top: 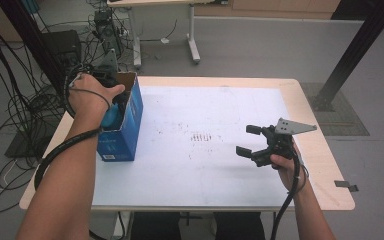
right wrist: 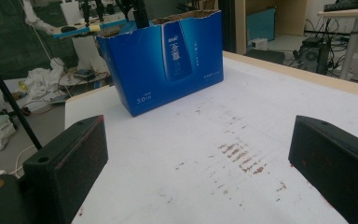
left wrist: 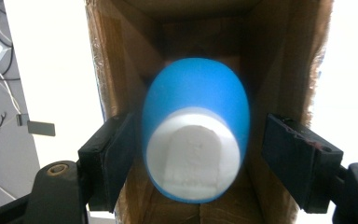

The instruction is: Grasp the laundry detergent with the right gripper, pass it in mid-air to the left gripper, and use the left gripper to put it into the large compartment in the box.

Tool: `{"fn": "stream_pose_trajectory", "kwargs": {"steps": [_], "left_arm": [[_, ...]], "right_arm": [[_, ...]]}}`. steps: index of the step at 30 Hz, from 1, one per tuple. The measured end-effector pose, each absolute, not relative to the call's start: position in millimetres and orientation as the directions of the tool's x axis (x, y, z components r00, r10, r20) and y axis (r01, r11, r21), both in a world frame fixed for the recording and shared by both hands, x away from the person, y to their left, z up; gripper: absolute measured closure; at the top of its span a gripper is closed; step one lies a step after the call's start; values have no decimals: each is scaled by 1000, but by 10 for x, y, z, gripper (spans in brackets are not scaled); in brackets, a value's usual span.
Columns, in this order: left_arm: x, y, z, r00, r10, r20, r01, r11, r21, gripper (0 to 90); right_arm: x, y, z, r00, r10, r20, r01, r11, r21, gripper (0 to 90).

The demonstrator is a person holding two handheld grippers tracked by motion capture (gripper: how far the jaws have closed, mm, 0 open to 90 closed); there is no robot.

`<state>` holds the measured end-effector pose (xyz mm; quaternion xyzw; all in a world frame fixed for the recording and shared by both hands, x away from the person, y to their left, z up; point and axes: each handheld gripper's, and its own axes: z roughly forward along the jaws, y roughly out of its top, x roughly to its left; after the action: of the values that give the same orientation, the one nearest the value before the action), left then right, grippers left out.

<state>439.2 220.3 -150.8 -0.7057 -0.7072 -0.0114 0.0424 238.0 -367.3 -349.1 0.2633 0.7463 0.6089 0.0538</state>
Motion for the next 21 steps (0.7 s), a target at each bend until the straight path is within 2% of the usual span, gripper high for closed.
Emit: {"fn": "stream_pose_trajectory", "kwargs": {"steps": [12, 21], "left_arm": [[4357, 2029, -1154, 64, 992, 112, 998, -62, -14, 179], [4346, 1878, -1061, 141, 988, 62, 990, -140, -11, 102]], "right_arm": [[2391, -3674, -3502, -855, 457, 246, 332, 117, 936, 45], [2389, -3667, -3494, -854, 458, 248, 335, 119, 935, 45]]}}
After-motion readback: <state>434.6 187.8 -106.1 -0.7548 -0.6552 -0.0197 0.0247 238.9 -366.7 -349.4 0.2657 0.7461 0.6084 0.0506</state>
